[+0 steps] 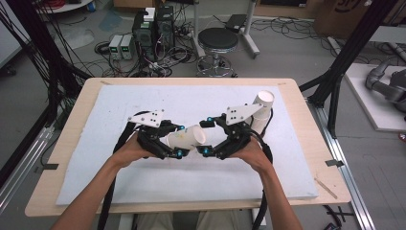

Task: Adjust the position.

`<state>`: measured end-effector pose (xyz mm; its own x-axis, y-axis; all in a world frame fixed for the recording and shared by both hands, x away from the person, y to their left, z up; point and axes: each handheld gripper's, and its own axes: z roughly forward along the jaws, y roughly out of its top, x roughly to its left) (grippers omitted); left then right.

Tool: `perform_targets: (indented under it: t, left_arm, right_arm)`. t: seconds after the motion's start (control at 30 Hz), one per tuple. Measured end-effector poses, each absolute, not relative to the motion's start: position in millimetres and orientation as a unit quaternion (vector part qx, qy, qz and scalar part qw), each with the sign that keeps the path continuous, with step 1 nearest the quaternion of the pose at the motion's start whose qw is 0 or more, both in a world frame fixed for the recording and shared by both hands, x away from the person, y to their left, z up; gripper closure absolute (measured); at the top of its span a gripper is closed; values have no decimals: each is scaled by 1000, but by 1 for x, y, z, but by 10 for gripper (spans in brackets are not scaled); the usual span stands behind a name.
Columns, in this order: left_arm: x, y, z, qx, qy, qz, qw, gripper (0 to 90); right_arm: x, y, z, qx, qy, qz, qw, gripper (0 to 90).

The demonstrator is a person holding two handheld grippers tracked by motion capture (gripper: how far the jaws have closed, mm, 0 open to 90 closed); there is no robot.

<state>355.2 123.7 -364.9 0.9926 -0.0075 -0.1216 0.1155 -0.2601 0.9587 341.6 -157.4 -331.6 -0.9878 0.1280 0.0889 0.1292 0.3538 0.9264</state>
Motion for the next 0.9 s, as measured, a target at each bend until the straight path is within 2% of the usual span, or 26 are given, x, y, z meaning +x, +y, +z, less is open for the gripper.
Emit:
perform_targets:
  t: [0.5, 0.9]
  left_arm:
    - [350, 143, -359, 813, 55, -22, 580, 304]
    - [342, 160, -355, 855, 80, 2, 512, 304]
  right_arm:
    - [341, -163, -334, -92, -848, -523, -4, 139]
    - [342, -160, -336, -94, -885, -456, -26, 140]
